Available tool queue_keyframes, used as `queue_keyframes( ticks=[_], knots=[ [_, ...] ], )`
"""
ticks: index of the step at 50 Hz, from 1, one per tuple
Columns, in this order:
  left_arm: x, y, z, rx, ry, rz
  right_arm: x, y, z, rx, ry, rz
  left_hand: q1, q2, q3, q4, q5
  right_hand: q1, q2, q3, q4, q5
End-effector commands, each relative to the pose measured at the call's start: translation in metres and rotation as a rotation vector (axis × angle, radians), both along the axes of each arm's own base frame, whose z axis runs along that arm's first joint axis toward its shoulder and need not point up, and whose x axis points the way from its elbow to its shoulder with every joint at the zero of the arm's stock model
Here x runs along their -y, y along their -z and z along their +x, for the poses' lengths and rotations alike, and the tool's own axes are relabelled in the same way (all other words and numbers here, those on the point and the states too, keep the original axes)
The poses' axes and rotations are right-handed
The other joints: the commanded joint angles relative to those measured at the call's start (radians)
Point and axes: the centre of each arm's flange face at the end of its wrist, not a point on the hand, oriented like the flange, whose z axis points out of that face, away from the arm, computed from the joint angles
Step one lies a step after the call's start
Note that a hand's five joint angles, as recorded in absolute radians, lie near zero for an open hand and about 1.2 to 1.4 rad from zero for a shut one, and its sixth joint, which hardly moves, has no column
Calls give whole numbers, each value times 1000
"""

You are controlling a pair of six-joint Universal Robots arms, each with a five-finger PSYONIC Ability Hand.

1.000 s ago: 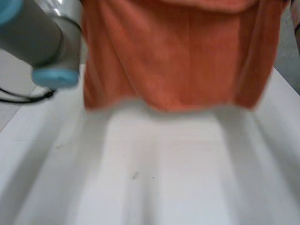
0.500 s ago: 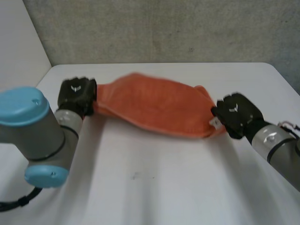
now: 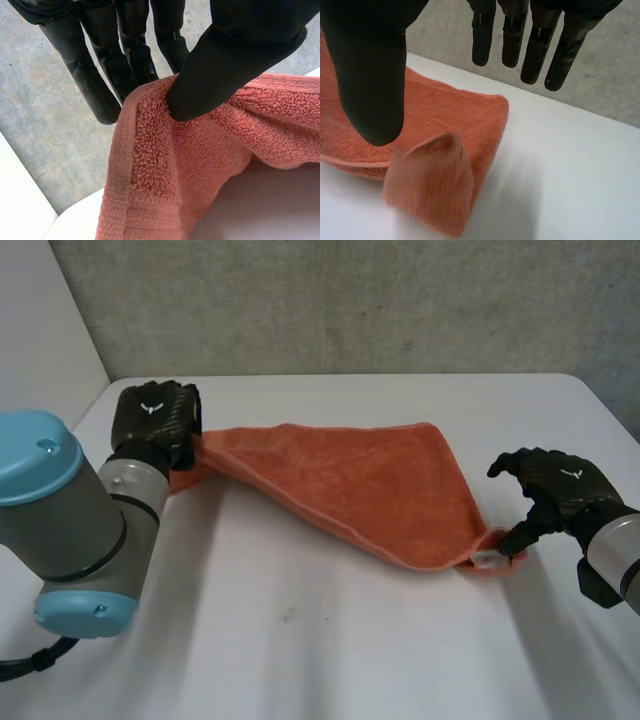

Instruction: Fold the laundry

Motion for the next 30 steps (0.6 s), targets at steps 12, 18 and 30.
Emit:
queue_keyframes(
  ticks=[12, 18, 30],
  knots=[
    [4, -1, 2, -42, -7, 7, 6, 42, 31, -166, 15, 103, 227, 184, 182, 180, 198, 73, 18, 23, 32, 29],
    [8, -2, 3, -44, -13, 2, 2, 51, 29, -207, 28, 126, 227, 184, 182, 180, 198, 79, 24, 29, 38, 35],
    [29, -1, 10, -46, -38, -2, -39, 48, 28, -174, -81, 137, 227, 184, 182, 180, 198, 76, 21, 26, 35, 32]
  ],
)
